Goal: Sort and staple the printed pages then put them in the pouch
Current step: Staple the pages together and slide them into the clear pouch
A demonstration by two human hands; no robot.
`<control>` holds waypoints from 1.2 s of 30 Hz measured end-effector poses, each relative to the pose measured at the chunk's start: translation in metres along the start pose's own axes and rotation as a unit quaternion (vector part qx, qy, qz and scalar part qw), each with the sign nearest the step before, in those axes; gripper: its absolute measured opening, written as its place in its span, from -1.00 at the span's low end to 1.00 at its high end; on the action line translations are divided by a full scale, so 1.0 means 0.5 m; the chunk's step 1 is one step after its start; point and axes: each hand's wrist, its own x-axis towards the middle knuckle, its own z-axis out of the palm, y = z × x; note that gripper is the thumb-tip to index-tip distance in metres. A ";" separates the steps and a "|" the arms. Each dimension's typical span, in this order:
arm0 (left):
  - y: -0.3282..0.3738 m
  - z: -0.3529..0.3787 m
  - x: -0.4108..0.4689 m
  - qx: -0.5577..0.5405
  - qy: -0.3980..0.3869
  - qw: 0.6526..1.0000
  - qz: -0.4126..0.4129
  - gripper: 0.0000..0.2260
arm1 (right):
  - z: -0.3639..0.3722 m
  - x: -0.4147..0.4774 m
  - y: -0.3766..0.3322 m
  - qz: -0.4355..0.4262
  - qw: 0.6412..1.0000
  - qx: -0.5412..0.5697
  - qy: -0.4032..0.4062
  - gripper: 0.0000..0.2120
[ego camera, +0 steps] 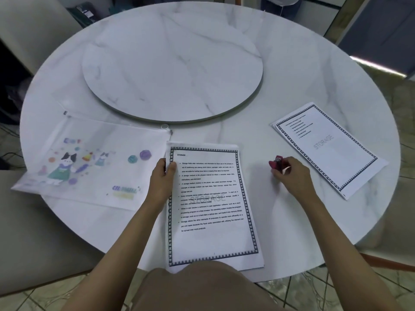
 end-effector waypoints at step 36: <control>0.048 -0.010 -0.048 0.009 -0.035 0.998 0.061 -0.88 | 0.076 -0.067 -0.216 -0.047 0.903 0.361 -0.226 -0.76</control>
